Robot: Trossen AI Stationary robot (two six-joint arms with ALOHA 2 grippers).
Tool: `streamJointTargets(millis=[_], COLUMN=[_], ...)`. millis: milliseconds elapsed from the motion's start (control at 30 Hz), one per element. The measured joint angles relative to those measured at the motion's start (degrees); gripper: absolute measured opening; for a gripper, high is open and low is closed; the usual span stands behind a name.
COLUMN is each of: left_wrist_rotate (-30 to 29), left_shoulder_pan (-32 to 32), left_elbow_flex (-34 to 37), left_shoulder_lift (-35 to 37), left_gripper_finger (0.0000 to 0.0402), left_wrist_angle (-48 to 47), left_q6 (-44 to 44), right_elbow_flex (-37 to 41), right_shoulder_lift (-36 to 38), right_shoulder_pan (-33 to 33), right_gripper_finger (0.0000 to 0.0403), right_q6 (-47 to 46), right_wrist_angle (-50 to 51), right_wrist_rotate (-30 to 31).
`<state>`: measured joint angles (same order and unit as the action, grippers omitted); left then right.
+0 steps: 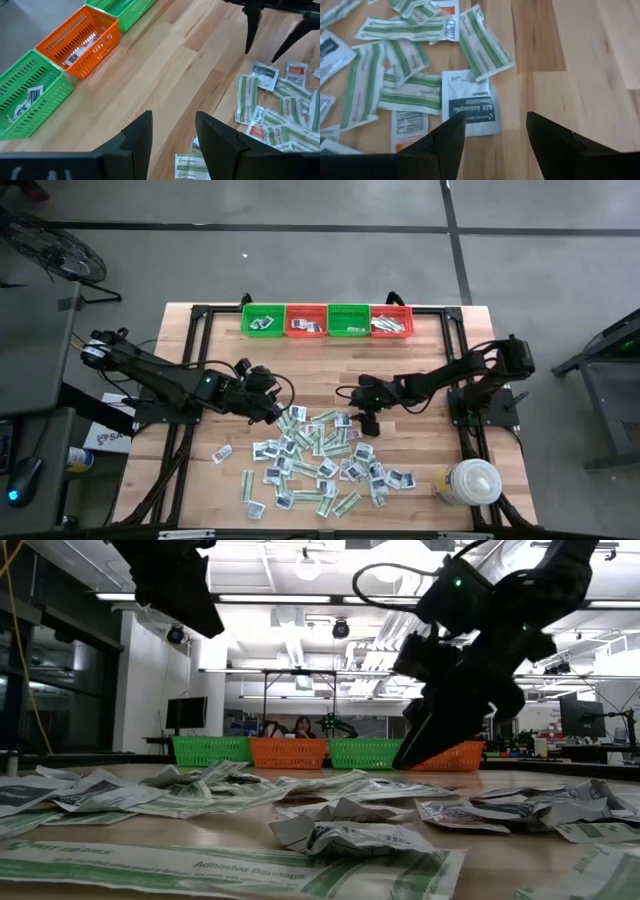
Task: Pick & Place First Aid Supplies
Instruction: Put the gray towelette pack in the left orange bin
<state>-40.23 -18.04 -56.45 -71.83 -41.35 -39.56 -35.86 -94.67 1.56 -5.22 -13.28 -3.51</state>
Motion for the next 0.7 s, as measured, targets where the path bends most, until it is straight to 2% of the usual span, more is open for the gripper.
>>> streamJointTargets(millis=[333,700], left_wrist_rotate=[0.39,0.17], left_shoulder_pan=[0.00,0.00], left_elbow_flex=[0.00,0.00], left_shoulder_lift=[0.00,0.00], left_gripper_finger=[0.0147,0.0147], left_wrist_angle=[-2.59,-4.25], left_q6=[-1.50,-3.04], right_elbow_flex=[-0.11,-0.35], right_shoulder_lift=[-5.48,-8.51], right_shoulder_pan=[0.66,2.36], right_gripper_finger=[0.0197,0.0094], right_q6=[-1.31,-1.56], right_wrist_angle=[-4.53,-2.22], right_wrist_rotate=[0.92,10.25])
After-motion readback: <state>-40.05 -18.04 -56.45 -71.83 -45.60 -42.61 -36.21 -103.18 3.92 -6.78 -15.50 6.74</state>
